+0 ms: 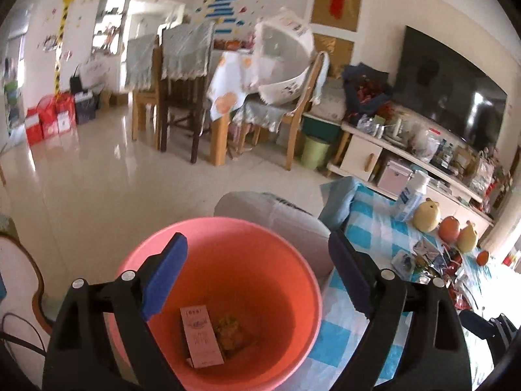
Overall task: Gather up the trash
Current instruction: 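Carry the carton and yellow bag over the pink bucket and open both tools, then grasp the white feather-print wipes packet with the left tool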
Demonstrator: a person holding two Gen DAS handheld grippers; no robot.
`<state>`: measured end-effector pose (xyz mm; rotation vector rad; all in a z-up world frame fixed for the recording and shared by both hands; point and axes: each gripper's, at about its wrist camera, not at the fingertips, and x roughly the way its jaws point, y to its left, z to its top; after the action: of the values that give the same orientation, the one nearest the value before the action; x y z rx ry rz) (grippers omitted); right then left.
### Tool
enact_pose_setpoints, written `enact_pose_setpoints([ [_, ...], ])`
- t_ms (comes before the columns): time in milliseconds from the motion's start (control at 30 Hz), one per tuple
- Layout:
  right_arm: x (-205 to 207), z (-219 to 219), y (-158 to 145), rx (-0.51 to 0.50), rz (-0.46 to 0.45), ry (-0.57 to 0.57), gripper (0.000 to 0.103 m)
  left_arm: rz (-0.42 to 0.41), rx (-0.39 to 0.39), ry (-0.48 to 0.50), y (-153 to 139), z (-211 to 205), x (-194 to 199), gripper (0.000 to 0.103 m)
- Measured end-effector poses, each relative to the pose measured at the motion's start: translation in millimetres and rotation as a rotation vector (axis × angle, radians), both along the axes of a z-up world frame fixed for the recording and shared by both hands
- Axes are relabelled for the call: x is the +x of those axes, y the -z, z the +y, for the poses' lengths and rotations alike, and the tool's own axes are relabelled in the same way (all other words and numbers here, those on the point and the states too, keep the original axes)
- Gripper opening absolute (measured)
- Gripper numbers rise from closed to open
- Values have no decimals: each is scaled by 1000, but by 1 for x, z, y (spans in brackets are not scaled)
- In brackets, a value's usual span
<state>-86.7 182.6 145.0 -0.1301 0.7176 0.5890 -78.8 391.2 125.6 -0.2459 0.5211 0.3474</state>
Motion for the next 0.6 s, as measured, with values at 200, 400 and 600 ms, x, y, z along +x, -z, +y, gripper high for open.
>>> enact_pose_setpoints([
  [200, -14, -39, 2, 43, 11, 53, 91, -19, 101, 54, -12, -36, 0, 89],
  [400, -16, -72, 2, 86, -2, 102, 93, -63, 112, 99, -22, -65, -1, 89],
  [600, -14, -94, 3, 96, -7, 124, 95, -72, 157, 154, -20, -97, 1, 89],
])
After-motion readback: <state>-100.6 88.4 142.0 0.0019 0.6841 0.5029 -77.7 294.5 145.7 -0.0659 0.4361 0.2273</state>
